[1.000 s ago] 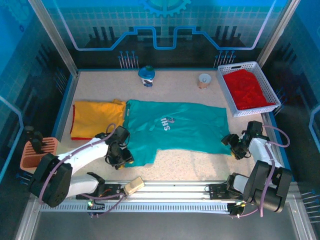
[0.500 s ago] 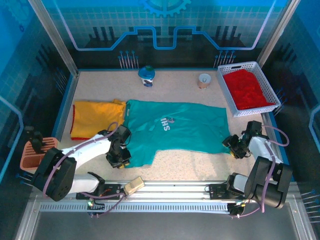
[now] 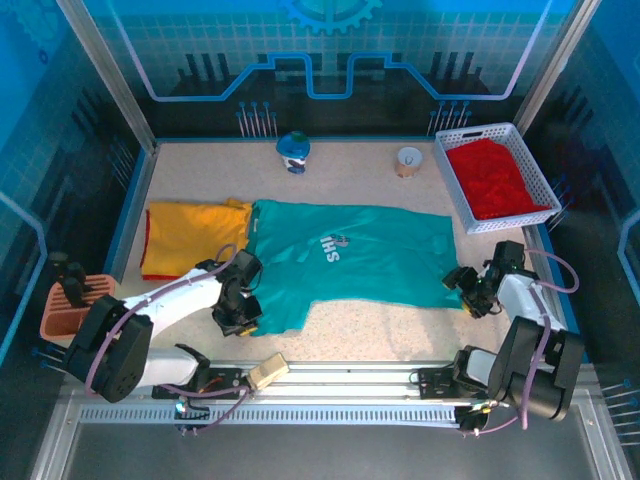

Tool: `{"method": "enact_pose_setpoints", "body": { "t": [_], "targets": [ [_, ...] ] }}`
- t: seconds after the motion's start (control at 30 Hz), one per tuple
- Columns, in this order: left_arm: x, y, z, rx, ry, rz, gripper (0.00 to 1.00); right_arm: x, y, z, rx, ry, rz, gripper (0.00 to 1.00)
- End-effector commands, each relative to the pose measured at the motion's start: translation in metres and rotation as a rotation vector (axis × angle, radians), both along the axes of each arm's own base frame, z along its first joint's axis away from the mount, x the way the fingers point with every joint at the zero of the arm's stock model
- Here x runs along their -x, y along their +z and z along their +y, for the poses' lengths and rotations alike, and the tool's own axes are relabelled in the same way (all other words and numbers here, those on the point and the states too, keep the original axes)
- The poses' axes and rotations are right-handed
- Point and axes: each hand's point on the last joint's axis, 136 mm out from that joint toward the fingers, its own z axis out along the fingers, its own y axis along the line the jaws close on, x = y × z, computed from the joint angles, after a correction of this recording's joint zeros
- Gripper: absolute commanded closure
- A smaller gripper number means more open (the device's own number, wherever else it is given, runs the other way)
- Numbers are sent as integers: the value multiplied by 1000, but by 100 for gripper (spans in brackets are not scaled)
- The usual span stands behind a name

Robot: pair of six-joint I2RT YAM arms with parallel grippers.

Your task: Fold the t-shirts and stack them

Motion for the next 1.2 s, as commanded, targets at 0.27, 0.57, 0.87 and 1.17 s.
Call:
{"method": "enact_pose_setpoints", "body": {
  "t": [0.27,0.57,0.87,1.17],
  "targets": [
    [-28,4,-25,109,-33,-122,92,35,5,-1,40,-113,51,41],
    [-28,4,-26,118,-35,-125,93,33,-18,5,6,-99,104,52],
    [-21,4,-24,121,-30,-117,95,23,-28,0,17,-83,102,69],
    [-9,18,-30,155,-43,-113,100,6,-20,-5,14,-58,64,94]
  ]
}}
